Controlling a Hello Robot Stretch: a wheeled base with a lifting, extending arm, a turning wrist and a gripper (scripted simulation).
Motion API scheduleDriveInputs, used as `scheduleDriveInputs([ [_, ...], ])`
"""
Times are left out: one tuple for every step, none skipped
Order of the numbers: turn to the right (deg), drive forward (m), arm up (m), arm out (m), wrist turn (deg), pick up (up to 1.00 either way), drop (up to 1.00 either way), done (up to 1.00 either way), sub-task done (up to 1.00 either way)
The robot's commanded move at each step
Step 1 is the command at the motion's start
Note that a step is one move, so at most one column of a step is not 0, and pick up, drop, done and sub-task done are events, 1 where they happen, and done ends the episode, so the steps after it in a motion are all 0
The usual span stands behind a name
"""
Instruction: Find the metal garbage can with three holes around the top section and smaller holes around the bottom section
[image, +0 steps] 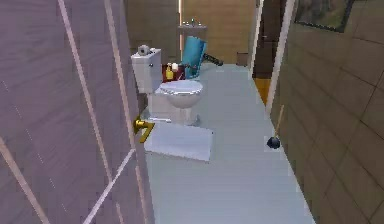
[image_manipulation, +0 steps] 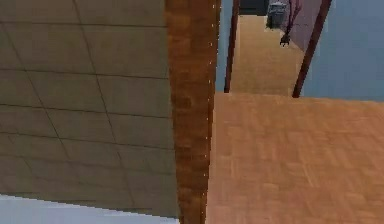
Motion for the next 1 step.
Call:
scheduleDriveInputs([
  [45.0, 0.0, 0.0, 0.0, 0.0, 0.0, 0.0, 0.0, 0.0],
])
